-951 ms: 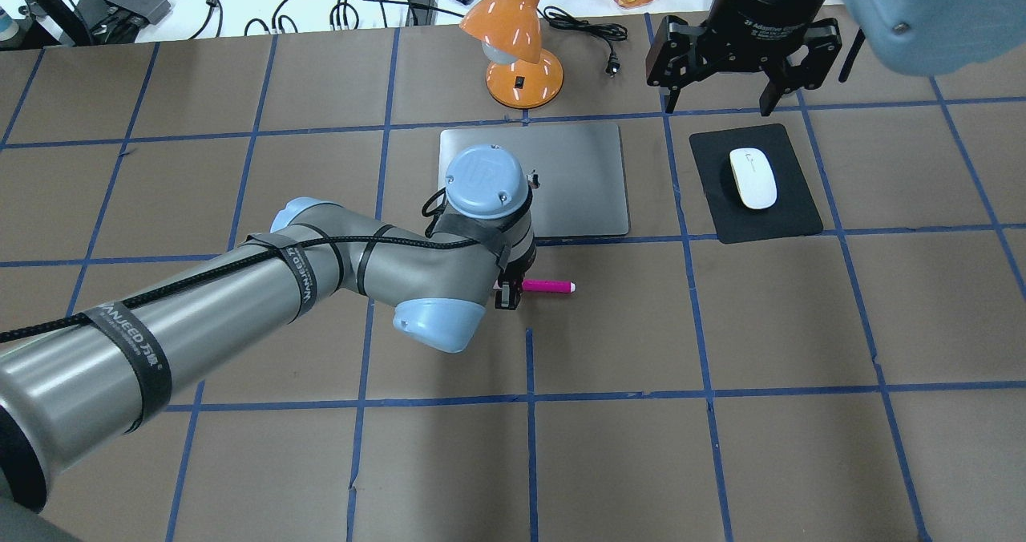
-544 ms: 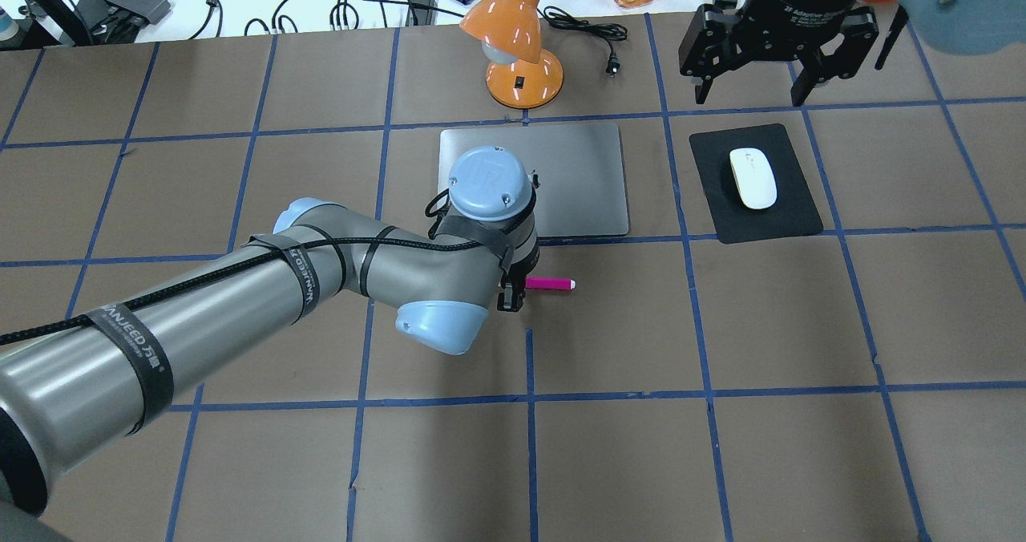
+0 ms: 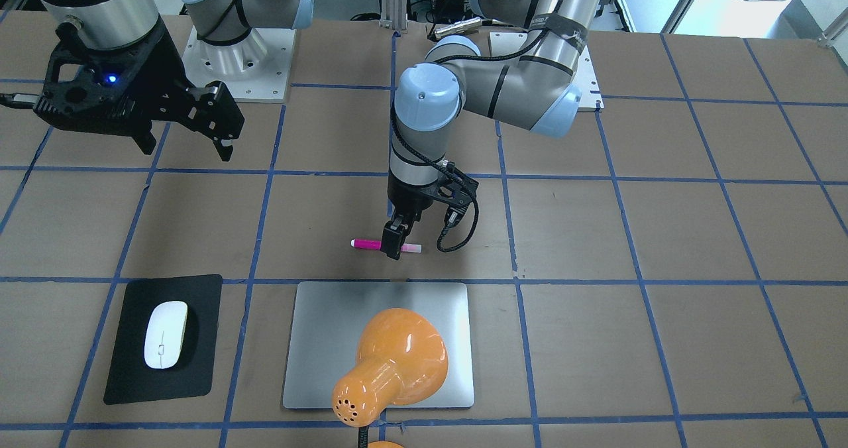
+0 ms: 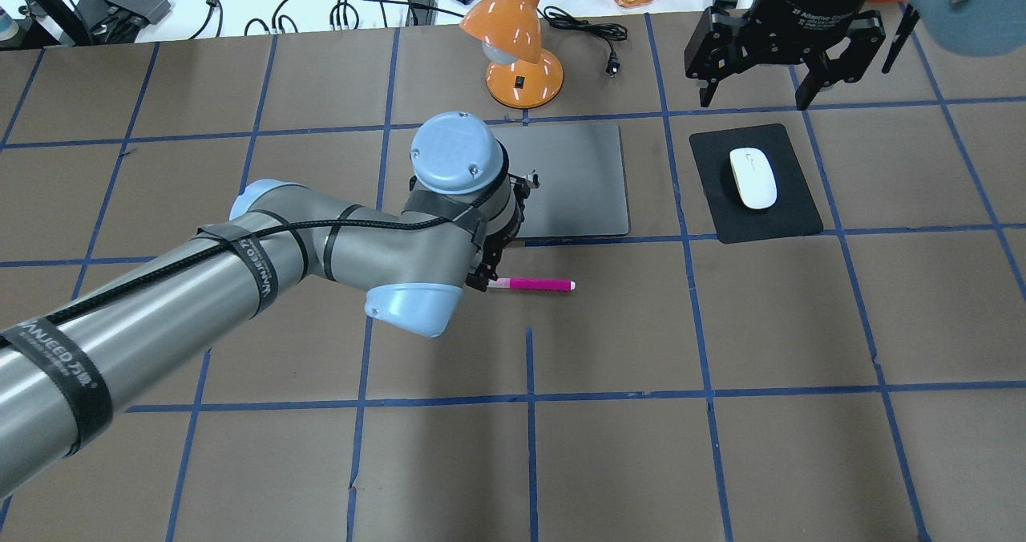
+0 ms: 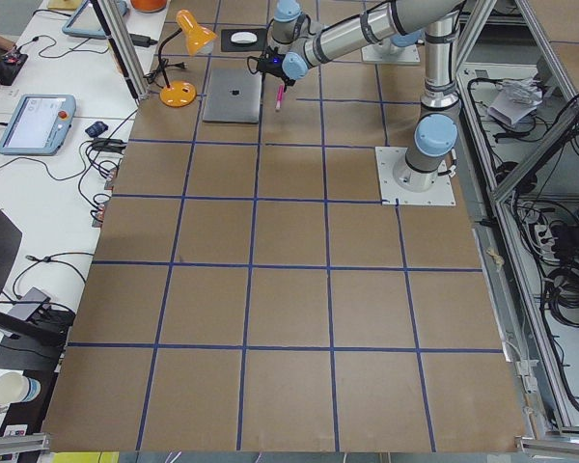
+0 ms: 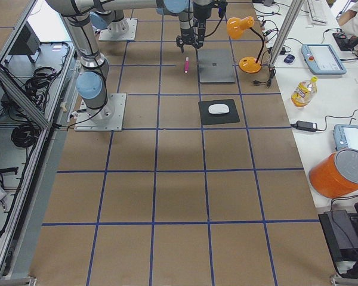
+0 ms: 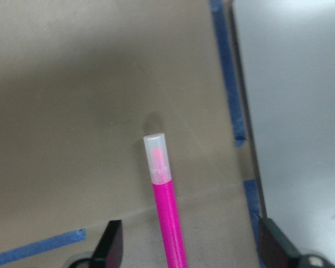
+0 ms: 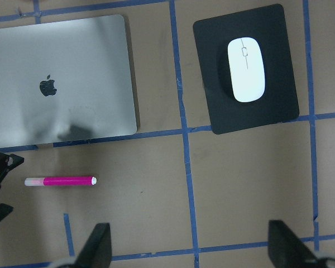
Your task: Place pen and mouse around notebook
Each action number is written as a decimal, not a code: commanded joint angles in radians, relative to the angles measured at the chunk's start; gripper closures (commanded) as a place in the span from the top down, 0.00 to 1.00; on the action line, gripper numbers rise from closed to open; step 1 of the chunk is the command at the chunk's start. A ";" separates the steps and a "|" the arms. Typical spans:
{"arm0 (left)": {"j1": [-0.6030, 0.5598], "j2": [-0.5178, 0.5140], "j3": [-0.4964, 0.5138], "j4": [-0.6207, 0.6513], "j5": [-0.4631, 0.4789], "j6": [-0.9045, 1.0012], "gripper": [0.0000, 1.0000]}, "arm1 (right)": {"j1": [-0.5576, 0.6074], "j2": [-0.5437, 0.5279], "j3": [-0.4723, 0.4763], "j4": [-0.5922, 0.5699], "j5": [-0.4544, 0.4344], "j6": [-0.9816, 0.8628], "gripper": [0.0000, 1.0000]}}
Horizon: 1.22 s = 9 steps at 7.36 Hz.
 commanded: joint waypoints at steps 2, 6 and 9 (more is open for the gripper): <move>0.133 0.080 -0.004 -0.015 -0.004 0.578 1.00 | 0.000 -0.002 0.001 -0.001 0.000 0.003 1.00; 0.249 0.204 0.005 -0.174 0.030 0.970 1.00 | 0.000 -0.001 0.000 -0.001 0.000 0.003 1.00; 0.391 0.293 0.064 -0.509 0.019 1.305 1.00 | 0.000 -0.002 0.001 -0.003 0.000 0.005 1.00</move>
